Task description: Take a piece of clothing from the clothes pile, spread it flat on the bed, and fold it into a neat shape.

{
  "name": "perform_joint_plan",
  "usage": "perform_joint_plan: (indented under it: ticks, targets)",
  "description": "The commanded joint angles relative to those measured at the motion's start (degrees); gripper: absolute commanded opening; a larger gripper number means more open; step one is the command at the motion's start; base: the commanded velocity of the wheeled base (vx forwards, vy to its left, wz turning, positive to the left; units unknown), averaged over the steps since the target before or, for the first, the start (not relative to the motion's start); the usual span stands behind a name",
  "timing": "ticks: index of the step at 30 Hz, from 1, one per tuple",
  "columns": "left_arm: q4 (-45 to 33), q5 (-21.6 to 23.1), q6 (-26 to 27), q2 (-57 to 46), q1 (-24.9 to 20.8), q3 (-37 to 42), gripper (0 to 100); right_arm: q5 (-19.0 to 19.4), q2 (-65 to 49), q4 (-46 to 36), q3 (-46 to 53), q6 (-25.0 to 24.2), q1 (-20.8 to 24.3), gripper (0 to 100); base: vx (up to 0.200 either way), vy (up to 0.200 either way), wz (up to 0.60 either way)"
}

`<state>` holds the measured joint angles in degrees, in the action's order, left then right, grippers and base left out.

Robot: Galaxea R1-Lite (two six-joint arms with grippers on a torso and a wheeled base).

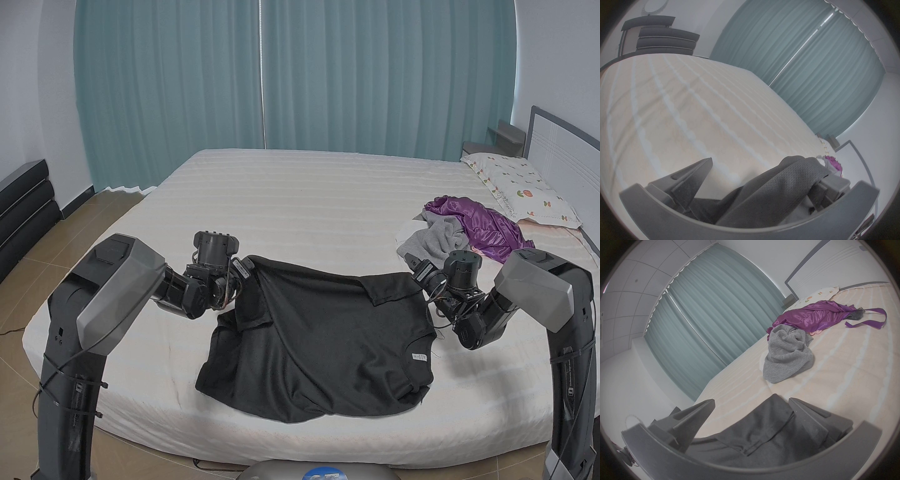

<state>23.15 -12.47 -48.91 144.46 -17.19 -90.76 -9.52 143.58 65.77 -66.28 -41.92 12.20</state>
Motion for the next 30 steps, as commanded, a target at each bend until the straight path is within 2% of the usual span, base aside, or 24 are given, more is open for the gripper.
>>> perform_joint_plan:
  ticks: [1, 7, 14, 23, 26, 30]
  targets:
    - [0.4, 0.5, -0.5, -3.6, 2.2, -0.9, 100, 0.9, -4.3, 0.1, 3.7, -1.6, -1.4, 100, 0.000, 0.000, 0.00]
    - [0.2, 1.2, 1.2, -2.2, 1.9, -2.8, 100, 2.5, -6.8, 0.7, 7.7, -4.7, -1.4, 100, 0.000, 0.000, 0.00]
    - [0.0, 1.6, 13.1, 0.4, 0.1, -1.4, 100, 2.7, -7.3, 0.9, 11.7, -4.7, -0.2, 100, 0.000, 0.000, 0.00]
    - [-0.6, 1.5, 24.4, -1.2, 0.5, 8.3, 100, 2.9, -7.2, 1.3, 14.7, -4.6, -0.1, 100, 0.000, 0.000, 0.00]
    - [-0.5, 1.7, 23.9, -2.0, 0.6, 9.3, 100, 3.5, -7.4, 1.9, 15.6, -4.7, -0.1, 100, 0.000, 0.000, 0.00]
    - [-0.1, 3.5, 18.1, -6.4, 0.3, 11.2, 100, 3.9, -8.5, 3.5, 17.9, -4.7, -0.1, 100, 0.000, 0.000, 0.00]
